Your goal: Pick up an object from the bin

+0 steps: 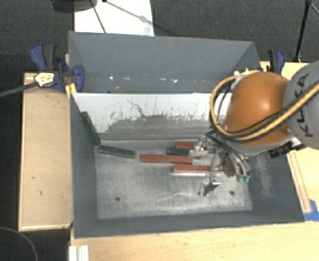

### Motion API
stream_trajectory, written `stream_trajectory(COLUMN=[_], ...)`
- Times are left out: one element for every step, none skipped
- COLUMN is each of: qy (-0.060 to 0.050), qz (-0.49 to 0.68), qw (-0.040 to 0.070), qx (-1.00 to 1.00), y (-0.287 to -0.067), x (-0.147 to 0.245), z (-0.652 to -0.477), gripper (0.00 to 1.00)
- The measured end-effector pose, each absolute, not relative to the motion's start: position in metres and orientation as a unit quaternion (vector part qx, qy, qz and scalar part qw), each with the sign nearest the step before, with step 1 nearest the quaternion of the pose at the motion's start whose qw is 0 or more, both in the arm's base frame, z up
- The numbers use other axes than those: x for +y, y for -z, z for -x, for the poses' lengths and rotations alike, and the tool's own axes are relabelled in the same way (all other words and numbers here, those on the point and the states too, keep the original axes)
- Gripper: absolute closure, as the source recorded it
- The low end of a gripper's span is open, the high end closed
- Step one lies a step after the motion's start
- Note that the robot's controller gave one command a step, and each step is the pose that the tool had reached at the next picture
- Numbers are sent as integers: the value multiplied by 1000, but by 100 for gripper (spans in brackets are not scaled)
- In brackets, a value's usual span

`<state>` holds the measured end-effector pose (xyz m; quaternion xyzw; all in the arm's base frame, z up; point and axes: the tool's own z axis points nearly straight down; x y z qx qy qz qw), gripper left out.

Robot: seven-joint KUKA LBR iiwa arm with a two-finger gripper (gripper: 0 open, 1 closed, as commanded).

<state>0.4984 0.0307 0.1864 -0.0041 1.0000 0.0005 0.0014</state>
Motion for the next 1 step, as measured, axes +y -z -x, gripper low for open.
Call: stream_trajectory(qy=[0], qz=[63], qw=[-1], qx=[998], y=[-146], x=[22], z=[-507], gripper=[0])
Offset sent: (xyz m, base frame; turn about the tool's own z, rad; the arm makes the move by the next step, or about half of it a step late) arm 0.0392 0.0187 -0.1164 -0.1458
